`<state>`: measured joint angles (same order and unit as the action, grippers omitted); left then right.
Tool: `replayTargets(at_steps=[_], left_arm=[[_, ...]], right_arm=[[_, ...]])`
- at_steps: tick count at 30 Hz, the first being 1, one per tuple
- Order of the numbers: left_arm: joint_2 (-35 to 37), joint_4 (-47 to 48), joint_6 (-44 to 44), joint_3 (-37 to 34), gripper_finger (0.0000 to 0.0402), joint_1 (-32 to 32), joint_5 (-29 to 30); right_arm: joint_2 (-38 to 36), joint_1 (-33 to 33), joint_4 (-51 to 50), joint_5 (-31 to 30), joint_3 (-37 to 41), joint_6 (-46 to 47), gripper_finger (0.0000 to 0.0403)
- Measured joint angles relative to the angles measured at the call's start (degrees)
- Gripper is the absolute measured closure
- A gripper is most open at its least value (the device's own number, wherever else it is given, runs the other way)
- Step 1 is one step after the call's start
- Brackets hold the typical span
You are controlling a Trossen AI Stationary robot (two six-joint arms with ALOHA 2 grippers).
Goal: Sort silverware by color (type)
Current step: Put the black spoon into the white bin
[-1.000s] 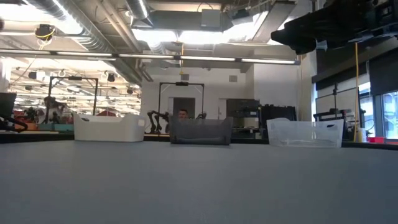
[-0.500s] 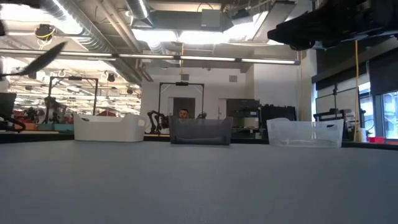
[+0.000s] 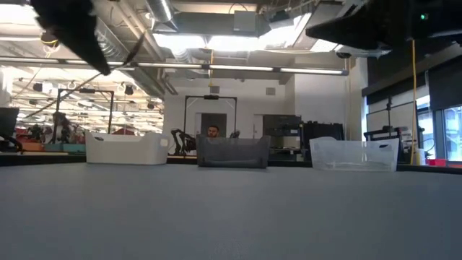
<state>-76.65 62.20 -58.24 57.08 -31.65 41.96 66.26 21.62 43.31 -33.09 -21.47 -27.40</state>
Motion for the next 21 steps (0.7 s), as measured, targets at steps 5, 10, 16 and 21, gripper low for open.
replayTargets(at_steps=[5,10,16,21], left_arm=[[3.39,0.34,11.23,0.09,0.0384,8.86,1.09],[5.14,0.36,23.78,0.09,0.0384,18.92,4.56],[5.04,-0.34,39.38,-0.33,0.0384,32.38,13.33],[5.03,-8.19,47.17,-1.87,0.0384,45.87,13.16]], right_arm=[[-0.11,-3.90,3.61,-0.29,0.00,-3.14,0.0224],[-0.10,-10.31,3.56,-0.24,0.00,-6.15,0.0224],[-0.11,-18.78,3.67,3.08,0.00,-7.56,0.0224],[-0.10,-24.16,3.72,7.70,0.00,-7.31,0.0224]])
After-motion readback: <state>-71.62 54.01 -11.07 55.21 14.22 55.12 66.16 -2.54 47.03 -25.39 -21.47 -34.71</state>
